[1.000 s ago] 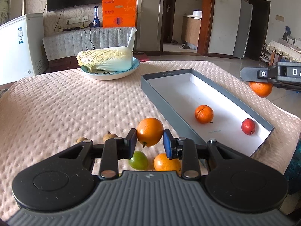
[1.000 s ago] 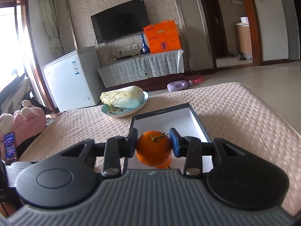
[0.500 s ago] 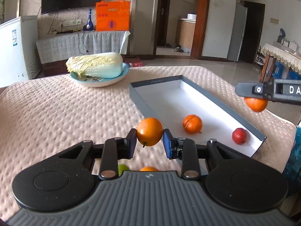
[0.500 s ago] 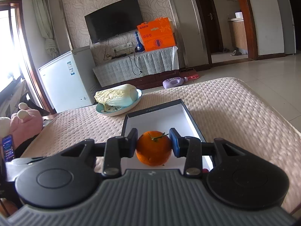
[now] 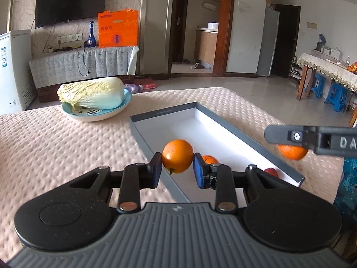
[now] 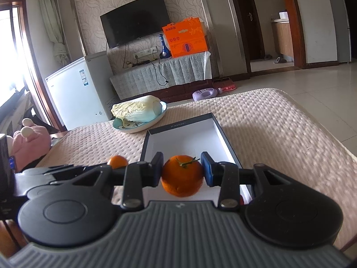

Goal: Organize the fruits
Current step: 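Open left tool over the box dropping the orange while right tool lowers the tangerine inside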

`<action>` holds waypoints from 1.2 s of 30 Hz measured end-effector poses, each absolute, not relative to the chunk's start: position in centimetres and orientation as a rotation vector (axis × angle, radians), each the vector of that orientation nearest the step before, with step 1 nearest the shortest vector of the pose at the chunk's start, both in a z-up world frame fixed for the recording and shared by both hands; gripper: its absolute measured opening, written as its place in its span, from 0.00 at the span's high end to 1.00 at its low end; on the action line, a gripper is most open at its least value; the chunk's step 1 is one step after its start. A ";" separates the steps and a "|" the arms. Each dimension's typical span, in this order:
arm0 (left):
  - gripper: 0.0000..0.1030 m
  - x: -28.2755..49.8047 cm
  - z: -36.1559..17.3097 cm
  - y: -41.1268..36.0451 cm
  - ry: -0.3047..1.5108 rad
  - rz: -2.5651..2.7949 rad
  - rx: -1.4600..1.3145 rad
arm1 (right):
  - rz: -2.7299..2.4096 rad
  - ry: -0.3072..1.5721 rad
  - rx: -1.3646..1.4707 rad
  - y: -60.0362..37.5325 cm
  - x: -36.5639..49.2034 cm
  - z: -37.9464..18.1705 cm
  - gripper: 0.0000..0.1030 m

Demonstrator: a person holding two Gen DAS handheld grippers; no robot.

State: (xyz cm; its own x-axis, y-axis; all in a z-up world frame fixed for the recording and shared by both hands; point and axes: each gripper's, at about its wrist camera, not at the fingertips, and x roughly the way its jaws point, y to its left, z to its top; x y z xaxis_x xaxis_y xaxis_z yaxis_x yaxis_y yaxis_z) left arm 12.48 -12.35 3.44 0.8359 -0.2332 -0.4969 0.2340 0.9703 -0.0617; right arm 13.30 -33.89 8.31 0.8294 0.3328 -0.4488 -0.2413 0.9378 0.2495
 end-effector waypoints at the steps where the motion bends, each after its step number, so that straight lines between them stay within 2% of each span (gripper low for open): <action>1: 0.66 12.8 3.4 -12.5 0.525 -0.246 0.007 | 0.306 0.513 0.181 -33.8 13.3 8.3 0.61; 23: 0.66 20.7 0.3 -15.8 0.591 -0.260 0.008 | 0.268 0.627 0.125 -33.9 14.0 6.8 0.61; 31: 0.64 21.1 -0.3 -16.8 0.592 -0.269 0.021 | 0.259 0.638 0.135 -34.4 14.4 6.6 0.61; 33: 0.52 20.9 -0.2 -16.7 0.585 -0.268 0.012 | 0.258 0.639 0.137 -34.5 14.5 6.5 0.61; 36: 0.43 20.3 0.2 -16.5 0.562 -0.265 0.017 | 0.251 0.644 0.141 -34.5 14.7 6.4 0.61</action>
State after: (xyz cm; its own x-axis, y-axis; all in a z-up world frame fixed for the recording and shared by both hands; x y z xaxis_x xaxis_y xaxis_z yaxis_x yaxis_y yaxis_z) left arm 20.35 -16.52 0.19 0.8133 -0.2432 -0.5287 0.2526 0.9660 -0.0558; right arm 14.72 -34.51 6.38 0.7706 0.2746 -0.5752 -0.1873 0.9601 0.2074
